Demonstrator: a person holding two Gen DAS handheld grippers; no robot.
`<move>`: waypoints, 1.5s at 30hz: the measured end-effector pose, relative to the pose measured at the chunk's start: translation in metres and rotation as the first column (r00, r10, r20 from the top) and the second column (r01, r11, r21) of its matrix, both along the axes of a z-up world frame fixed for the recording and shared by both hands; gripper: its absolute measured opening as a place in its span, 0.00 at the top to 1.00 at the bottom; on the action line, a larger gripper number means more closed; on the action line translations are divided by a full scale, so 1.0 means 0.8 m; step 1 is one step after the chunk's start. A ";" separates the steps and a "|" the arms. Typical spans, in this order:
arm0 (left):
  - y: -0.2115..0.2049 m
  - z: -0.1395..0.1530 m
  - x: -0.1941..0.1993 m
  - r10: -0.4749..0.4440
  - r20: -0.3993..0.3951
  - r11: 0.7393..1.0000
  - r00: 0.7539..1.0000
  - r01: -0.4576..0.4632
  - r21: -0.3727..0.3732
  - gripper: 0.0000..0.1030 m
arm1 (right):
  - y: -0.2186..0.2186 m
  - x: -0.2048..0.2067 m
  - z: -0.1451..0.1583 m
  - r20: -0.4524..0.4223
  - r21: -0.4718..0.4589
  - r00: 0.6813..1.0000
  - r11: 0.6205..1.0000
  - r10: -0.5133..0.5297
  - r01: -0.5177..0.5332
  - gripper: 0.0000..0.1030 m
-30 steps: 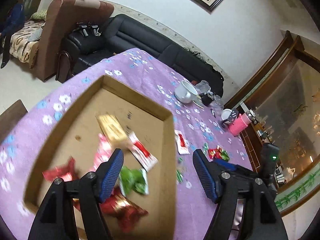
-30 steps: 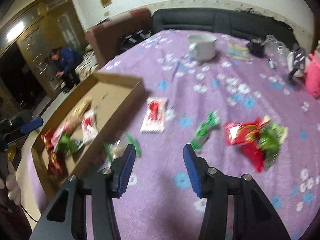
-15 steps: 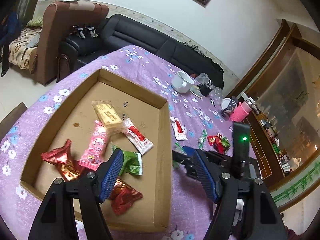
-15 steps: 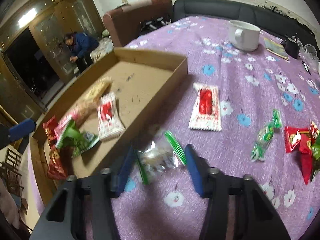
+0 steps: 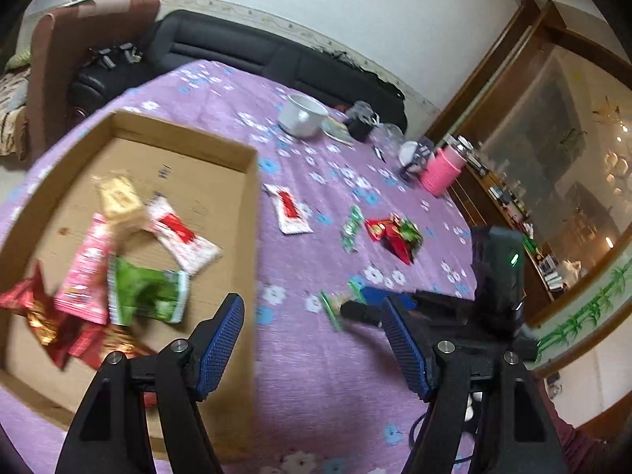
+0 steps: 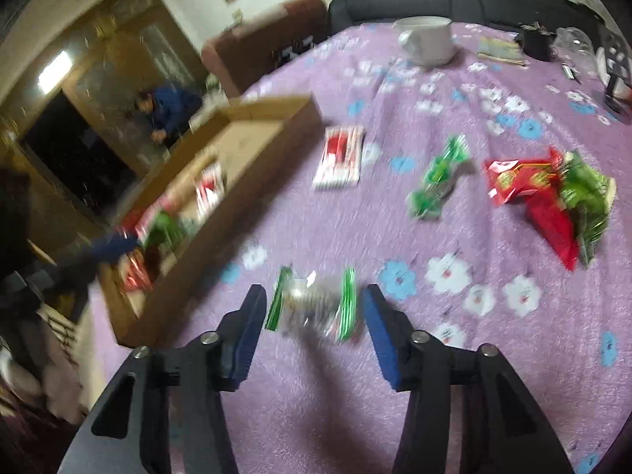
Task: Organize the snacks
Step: 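Grasp the clear zip bag with the left tool while the right grasps a green candy, then move the zip bag and green candy over the cardboard box to release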
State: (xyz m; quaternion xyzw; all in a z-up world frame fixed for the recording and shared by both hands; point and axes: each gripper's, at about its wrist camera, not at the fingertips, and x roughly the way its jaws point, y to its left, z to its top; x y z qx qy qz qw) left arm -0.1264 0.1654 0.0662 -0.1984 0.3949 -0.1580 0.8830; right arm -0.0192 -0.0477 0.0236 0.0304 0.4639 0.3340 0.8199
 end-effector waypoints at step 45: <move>-0.094 -0.018 0.050 -0.204 -0.015 0.938 0.979 0.200 0.284 0.75 | -0.044 -0.003 0.024 0.042 -0.022 0.990 0.991 -0.134 0.135 0.79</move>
